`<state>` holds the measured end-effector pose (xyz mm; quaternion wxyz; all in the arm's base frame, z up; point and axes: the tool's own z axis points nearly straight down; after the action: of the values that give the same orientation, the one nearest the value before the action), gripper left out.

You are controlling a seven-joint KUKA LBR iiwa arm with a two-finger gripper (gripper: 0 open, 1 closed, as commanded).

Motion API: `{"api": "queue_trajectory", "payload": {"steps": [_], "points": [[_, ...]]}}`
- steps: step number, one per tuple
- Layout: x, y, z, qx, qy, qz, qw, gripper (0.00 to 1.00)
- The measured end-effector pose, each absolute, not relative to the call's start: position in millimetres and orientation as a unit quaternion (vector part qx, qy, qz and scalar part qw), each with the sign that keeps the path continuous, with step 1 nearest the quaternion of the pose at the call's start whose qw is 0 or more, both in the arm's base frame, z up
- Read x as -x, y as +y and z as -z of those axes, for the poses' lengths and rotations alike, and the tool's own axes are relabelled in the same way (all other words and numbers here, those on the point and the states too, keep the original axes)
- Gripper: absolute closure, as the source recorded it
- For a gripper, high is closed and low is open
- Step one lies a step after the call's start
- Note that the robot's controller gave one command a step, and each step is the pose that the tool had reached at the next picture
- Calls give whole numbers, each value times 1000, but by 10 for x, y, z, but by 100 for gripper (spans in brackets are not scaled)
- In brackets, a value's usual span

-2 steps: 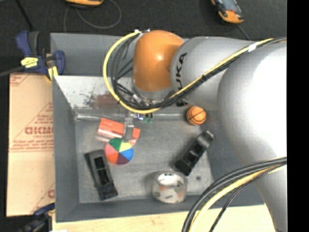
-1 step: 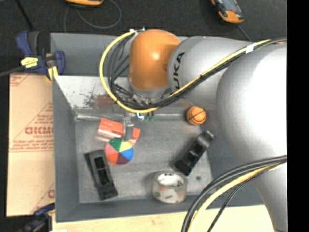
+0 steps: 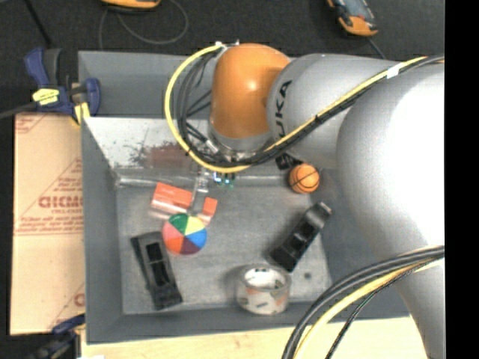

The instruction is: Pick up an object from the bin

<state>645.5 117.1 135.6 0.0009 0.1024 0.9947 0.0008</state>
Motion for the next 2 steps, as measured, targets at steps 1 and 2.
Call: {"api": "queue_trajectory", "payload": {"steps": [1, 2], "points": [[-6515, 1157, -807, 14, 1000, 0, 3, 0], [-6549, 1073, -710, -107, 994, -2, 4, 100]]}}
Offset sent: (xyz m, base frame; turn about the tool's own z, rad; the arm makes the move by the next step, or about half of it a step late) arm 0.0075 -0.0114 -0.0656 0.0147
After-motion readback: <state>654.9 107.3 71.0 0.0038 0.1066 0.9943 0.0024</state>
